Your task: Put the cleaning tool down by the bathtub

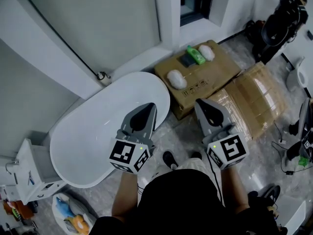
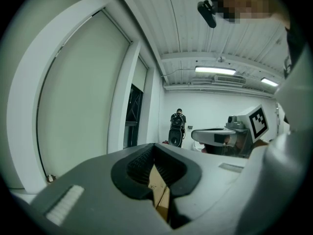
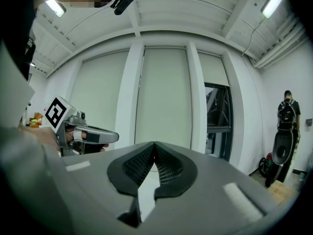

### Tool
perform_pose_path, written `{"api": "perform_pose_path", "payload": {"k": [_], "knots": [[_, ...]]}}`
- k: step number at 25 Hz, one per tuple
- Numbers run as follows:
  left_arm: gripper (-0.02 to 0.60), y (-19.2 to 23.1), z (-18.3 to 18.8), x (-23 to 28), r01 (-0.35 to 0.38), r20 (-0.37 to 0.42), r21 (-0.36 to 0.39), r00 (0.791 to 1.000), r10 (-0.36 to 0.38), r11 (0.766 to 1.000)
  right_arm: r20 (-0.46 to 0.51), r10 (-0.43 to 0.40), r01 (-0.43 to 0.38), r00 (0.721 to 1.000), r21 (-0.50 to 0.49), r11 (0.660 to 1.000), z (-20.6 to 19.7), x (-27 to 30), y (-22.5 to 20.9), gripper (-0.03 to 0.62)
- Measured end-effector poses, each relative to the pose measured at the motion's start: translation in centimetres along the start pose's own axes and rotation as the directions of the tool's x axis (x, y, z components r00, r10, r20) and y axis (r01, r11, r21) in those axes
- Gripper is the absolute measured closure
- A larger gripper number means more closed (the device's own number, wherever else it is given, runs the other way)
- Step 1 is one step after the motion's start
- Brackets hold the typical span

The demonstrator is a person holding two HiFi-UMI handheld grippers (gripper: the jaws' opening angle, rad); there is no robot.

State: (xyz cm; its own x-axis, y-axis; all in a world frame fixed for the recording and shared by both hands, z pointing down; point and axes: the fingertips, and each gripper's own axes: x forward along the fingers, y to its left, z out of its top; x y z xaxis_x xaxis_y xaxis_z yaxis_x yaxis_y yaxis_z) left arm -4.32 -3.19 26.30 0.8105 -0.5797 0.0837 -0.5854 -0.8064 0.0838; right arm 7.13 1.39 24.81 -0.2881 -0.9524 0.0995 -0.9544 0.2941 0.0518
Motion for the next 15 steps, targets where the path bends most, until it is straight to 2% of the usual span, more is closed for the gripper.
{"api": "perform_pose_path", "payload": {"k": [15], "knots": [[0.584,1.0,-0.5,0.5,-0.018,-0.005,-0.018,1.000,0.018,1.000,-0.023,0.012,-0.011,1.000,0.013,1.000,-0.7,0.8,-0.4,0.586]]}}
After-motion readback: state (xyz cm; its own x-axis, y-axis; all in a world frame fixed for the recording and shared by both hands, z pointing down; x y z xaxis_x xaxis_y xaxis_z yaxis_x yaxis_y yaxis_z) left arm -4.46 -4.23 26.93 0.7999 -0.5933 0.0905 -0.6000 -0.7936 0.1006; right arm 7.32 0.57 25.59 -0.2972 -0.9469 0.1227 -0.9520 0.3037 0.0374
